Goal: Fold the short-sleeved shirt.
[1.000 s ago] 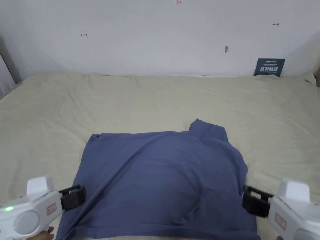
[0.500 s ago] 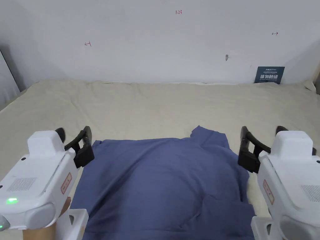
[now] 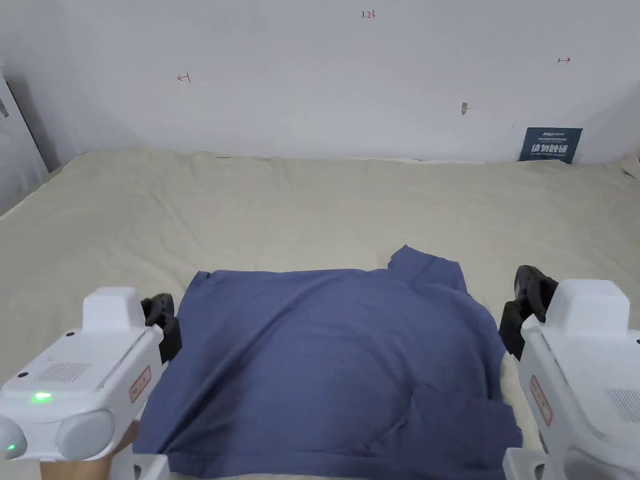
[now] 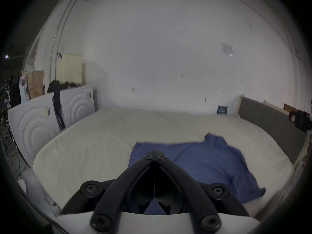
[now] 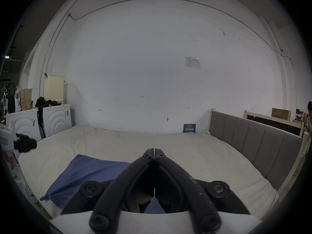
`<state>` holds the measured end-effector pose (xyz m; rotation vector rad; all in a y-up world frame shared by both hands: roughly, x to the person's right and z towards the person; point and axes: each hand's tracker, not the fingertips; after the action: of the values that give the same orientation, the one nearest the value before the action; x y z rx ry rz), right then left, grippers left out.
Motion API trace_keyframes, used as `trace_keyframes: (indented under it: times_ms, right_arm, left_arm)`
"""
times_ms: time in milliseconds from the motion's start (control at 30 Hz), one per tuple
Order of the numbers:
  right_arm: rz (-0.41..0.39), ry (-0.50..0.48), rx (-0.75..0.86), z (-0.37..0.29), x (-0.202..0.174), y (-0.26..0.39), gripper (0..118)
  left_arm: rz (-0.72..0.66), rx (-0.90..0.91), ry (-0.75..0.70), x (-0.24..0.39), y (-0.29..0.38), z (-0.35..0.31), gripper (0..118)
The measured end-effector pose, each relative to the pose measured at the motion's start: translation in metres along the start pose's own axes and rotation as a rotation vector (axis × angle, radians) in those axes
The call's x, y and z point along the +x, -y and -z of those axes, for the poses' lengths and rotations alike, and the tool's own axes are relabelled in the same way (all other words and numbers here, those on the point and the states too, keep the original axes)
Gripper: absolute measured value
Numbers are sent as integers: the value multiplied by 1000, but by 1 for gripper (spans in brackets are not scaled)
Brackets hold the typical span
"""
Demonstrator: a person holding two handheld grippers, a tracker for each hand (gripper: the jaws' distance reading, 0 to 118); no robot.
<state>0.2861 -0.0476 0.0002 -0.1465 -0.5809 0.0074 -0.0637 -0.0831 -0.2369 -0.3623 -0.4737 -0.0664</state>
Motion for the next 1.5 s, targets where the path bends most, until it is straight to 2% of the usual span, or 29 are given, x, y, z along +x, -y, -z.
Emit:
trace_keyframes:
  times_ms: [200, 233, 300, 333, 367, 400, 433, 467, 633, 700, 733, 767, 833, 867, 900, 1000, 1033, 1100, 1167, 1233, 1267, 1433, 1467, 1500]
  right_arm:
    - [12, -2, -36, 4, 3, 9, 1]
    - [12, -2, -41, 4, 2, 11, 1]
    - [11, 2, -54, 7, 2, 14, 1]
    - [11, 4, -61, 8, 2, 16, 1]
    - [10, 3, -68, 8, 0, 18, 2]
    - [9, 3, -74, 9, 0, 19, 2]
    - [11, 3, -82, 10, 1, 21, 2]
    - [13, 1, -88, 11, 1, 23, 2]
    - [18, 8, -119, 12, -1, 31, 2]
    - [18, 8, -130, 11, 1, 34, 2]
    - [15, 9, -136, 11, 2, 35, 2]
    - [13, 12, -143, 11, 2, 37, 2]
    - [16, 20, -157, 10, 6, 40, 2]
    - [21, 28, -166, 9, 8, 43, 3]
    - [26, 37, -176, 8, 10, 45, 4]
    - [44, 56, -243, 7, 18, 62, 26]
    - [71, 56, -290, 7, 22, 72, 37]
    - [103, 67, -375, 10, 30, 95, 72]
    - [103, 85, -504, 15, 37, 125, 83]
    - [97, 90, -594, 17, 40, 146, 106]
    - [93, 85, -635, 18, 43, 162, 113]
    - [58, 51, -791, 32, 44, 213, 112]
    - [60, 36, -803, 35, 44, 221, 108]
    - [63, 31, -825, 37, 45, 225, 99]
  left_arm:
    - [-42, -233, -49, -38, 60, 18, 1]
    - [-65, -276, -63, -46, 70, 22, 4]
    - [-99, -358, -64, -57, 90, 26, 24]
    - [-123, -398, -73, -62, 99, 31, 41]
    - [-131, -459, -88, -65, 108, 36, 76]
    - [-140, -502, -94, -67, 114, 41, 97]
    - [-148, -552, -97, -71, 125, 43, 112]
    - [-152, -557, -106, -70, 132, 44, 117]
    - [-147, -597, -123, -66, 159, 52, 111]
    - [-140, -610, -113, -64, 167, 53, 87]
    - [-130, -617, -107, -61, 171, 56, 65]
    - [-118, -628, -100, -58, 175, 61, 29]
    - [-108, -615, -67, -60, 182, 61, 25]
    - [-94, -610, -85, -57, 179, 59, 10]
    - [-91, -601, -75, -56, 177, 56, 5]
    - [-83, -540, -70, -58, 171, 48, 5]
    - [-78, -520, -68, -57, 167, 46, 5]
    - [-95, -487, -67, -57, 153, 37, 5]
    - [-123, -457, -60, -57, 142, 33, 5]
    - [-121, -447, -60, -61, 136, 33, 5]
    - [-119, -436, -54, -60, 133, 32, 5]
    - [-100, -424, -53, -57, 124, 36, 5]
    - [-106, -431, -51, -56, 123, 37, 5]
    - [-107, -431, -51, -54, 122, 36, 5]
